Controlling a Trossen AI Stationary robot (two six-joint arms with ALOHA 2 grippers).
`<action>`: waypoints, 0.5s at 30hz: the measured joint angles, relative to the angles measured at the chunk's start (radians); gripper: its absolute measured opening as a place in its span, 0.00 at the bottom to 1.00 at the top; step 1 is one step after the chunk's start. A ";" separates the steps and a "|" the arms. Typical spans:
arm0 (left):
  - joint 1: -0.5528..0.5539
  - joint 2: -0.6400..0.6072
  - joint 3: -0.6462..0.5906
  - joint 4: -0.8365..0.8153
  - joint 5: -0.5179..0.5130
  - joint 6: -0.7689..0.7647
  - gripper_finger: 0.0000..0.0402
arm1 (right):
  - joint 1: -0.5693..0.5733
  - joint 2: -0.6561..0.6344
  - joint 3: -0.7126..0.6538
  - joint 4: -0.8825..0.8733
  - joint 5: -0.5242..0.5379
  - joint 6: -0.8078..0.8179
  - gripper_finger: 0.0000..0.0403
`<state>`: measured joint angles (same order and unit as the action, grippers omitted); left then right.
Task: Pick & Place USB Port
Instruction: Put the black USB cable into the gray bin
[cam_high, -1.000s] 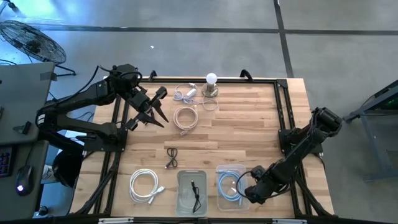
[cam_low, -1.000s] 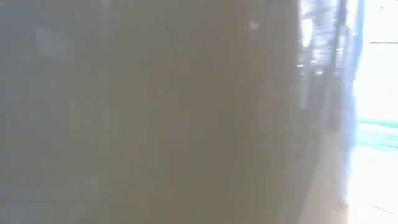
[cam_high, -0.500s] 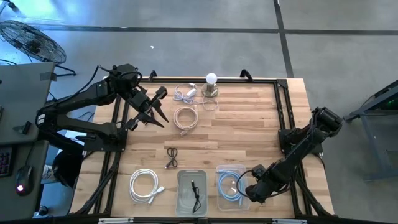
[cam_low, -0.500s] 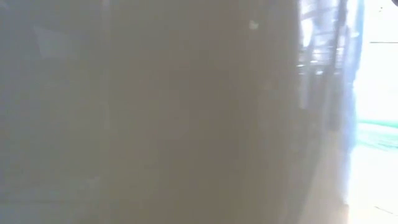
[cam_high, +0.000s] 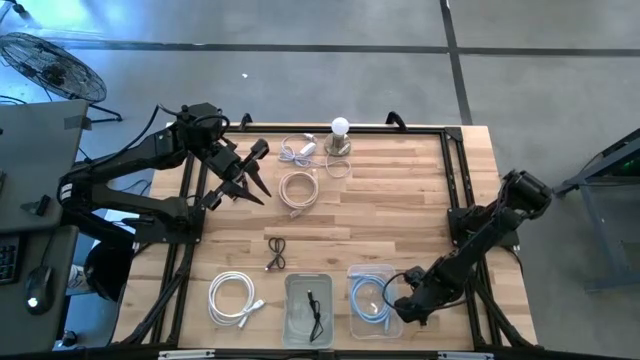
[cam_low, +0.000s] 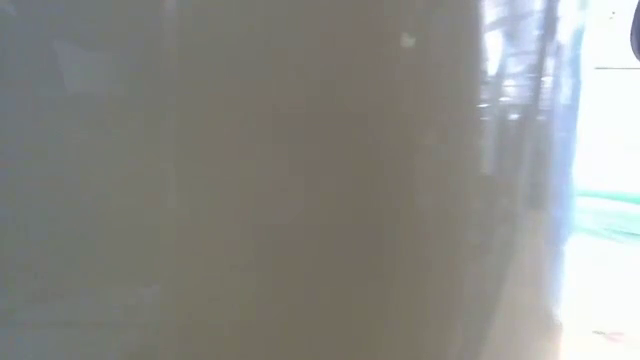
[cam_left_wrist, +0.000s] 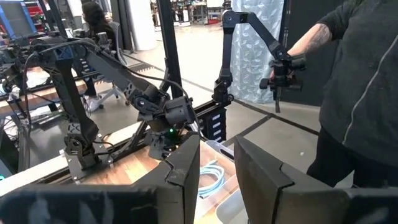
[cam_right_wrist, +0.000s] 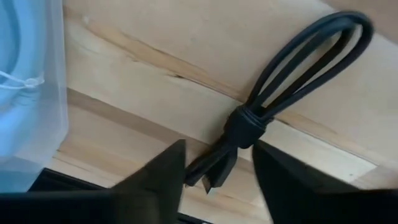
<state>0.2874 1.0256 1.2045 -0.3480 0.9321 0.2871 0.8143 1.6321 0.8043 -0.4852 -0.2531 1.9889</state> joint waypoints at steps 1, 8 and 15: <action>0.000 0.000 0.000 0.000 0.000 0.000 0.24 | 0.000 0.000 -0.004 0.003 0.000 -0.012 0.32; 0.000 0.000 0.000 0.000 0.000 0.001 0.24 | -0.003 0.000 -0.040 0.058 -0.012 -0.044 0.05; 0.000 0.000 0.000 0.000 0.000 0.004 0.24 | -0.001 0.003 0.016 -0.034 0.011 -0.073 0.01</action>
<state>0.2874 1.0256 1.2045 -0.3477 0.9320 0.2909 0.8137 1.6350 0.8204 -0.5188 -0.2417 1.9158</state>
